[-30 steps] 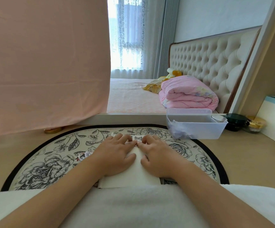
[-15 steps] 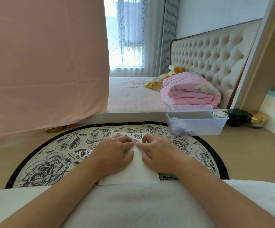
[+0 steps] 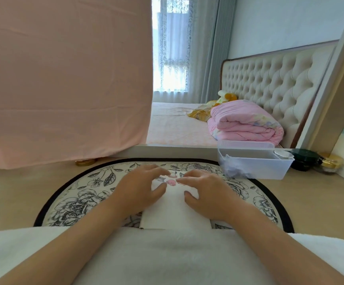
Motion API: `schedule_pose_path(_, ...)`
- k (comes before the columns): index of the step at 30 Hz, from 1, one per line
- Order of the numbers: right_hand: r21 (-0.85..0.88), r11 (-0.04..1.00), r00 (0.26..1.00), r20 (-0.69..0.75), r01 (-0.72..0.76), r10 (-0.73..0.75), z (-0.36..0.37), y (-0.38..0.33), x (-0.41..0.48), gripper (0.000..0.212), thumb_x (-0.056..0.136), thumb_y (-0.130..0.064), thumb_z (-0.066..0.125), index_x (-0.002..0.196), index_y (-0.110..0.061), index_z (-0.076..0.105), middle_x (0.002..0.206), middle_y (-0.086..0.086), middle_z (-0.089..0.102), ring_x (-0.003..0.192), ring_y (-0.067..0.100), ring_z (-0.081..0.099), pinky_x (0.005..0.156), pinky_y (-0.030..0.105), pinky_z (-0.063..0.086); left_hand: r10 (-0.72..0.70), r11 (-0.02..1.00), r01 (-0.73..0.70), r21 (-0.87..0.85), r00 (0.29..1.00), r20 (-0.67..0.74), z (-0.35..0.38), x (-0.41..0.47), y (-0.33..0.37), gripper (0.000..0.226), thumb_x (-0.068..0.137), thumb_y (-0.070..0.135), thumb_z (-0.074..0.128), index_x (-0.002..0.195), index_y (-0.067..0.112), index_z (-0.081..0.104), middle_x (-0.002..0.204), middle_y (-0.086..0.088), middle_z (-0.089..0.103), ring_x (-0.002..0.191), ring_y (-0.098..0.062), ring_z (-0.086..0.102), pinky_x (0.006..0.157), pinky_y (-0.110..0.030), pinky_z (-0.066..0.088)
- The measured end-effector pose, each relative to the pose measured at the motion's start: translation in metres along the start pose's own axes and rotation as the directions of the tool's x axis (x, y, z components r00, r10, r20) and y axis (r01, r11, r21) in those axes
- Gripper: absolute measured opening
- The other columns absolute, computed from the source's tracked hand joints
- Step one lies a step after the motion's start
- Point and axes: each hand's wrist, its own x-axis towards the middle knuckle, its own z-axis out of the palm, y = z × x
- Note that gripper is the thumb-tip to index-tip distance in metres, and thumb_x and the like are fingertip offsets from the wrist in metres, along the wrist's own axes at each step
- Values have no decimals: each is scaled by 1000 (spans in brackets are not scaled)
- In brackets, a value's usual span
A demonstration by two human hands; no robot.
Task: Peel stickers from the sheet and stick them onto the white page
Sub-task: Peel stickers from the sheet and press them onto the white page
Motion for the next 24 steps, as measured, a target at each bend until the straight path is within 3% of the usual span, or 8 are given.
schedule_pose_path(4, 84, 996, 999, -40, 27, -24, 0, -27, 11, 35, 95, -37, 54, 129, -42, 63, 118, -24, 60, 96, -4, 54, 91, 27, 51, -93, 993, 95, 67, 995, -28, -28, -23, -34, 27, 94, 39, 57, 121, 40, 62, 111, 28, 56, 103, 5, 50, 83, -21, 46)
schedule_pose_path(8, 128, 991, 999, -3, 33, -32, 13, -58, 34, 31, 96, -39, 54, 125, -42, 65, 117, -22, 59, 86, -1, 51, 89, 31, 51, -170, 980, 170, 103, 985, -5, -43, -48, -68, 27, 95, 35, 59, 122, 37, 63, 110, 24, 57, 104, 1, 52, 85, -19, 44)
schedule_pose_path(10, 121, 992, 999, 27, 34, -38, 20, -76, 46, 31, 97, -41, 54, 126, -41, 65, 119, -21, 59, 88, 3, 54, 90, 33, 51, -182, 979, 180, 98, 983, 4, -45, -56, -78, 28, 95, 36, 60, 123, 35, 64, 113, 21, 58, 107, -1, 52, 89, -19, 42)
schedule_pose_path(12, 79, 996, 998, 58, 34, -39, 28, -90, 57, 32, 98, -44, 54, 128, -40, 63, 124, -18, 60, 103, 9, 58, 92, 33, 48, -186, 979, 182, 94, 982, 35, -43, -60, -83, 30, 95, 39, 58, 125, 35, 62, 114, 20, 57, 108, 0, 48, 89, -19, 40)
schedule_pose_path(16, -111, 993, 990, 140, 44, -28, 37, -106, 76, 39, 100, -51, 48, 136, -38, 58, 129, -8, 57, 118, 19, 56, 93, 37, 48, -173, 982, 165, 89, 981, 90, -40, -60, -86, 36, 95, 47, 56, 130, 38, 59, 118, 17, 56, 111, -3, 44, 94, -25, 42)
schedule_pose_path(19, -187, 982, 985, 174, 38, -5, 41, -109, 84, 41, 100, -55, 46, 136, -39, 57, 130, -6, 56, 118, 21, 57, 91, 38, 48, -158, 984, 148, 104, 983, 91, -37, -61, -89, 36, 94, 50, 55, 128, 40, 61, 116, 17, 55, 110, -5, 44, 93, -28, 44)
schedule_pose_path(24, -63, 997, 989, 136, -49, 57, 45, -104, 87, 33, 91, -55, 62, 122, -42, 65, 110, -17, 62, 102, 10, 58, 81, 29, 44, -151, 984, 143, 105, 986, 74, -35, -60, -90, 29, 94, 49, 55, 120, 41, 65, 113, 18, 55, 109, -6, 44, 90, -31, 45)
